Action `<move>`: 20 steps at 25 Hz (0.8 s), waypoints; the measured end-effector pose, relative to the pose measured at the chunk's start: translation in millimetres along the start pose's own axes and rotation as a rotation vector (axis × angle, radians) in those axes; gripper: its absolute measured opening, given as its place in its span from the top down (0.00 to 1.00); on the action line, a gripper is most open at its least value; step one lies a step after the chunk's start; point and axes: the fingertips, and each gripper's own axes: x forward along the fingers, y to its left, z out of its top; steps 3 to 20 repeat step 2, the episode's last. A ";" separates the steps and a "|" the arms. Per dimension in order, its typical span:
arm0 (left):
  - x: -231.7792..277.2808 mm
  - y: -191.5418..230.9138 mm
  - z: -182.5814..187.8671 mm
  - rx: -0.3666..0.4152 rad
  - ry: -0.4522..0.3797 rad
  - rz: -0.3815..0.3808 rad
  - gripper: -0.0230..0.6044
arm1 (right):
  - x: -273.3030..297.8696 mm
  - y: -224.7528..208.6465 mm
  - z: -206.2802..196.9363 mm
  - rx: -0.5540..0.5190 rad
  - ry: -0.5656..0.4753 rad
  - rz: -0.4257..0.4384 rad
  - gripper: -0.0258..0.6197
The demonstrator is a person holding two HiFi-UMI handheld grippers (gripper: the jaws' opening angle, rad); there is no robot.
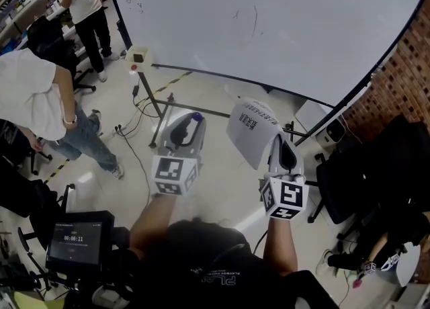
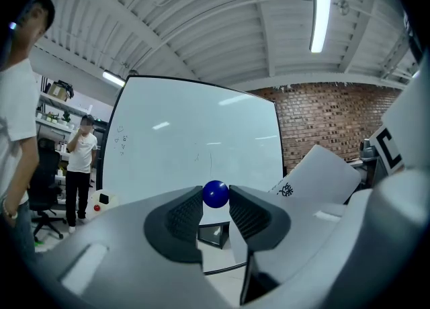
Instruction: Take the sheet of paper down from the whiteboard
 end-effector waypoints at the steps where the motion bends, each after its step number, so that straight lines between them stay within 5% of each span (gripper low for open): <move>1: 0.4 -0.2 0.4 0.001 -0.001 -0.001 0.77 | 0.3 0.3 1.3 0.000 -0.003 -0.001 0.94; 20: 0.7 -0.4 0.9 0.002 -0.002 -0.003 0.77 | 0.6 0.6 2.8 0.000 -0.006 -0.002 0.94</move>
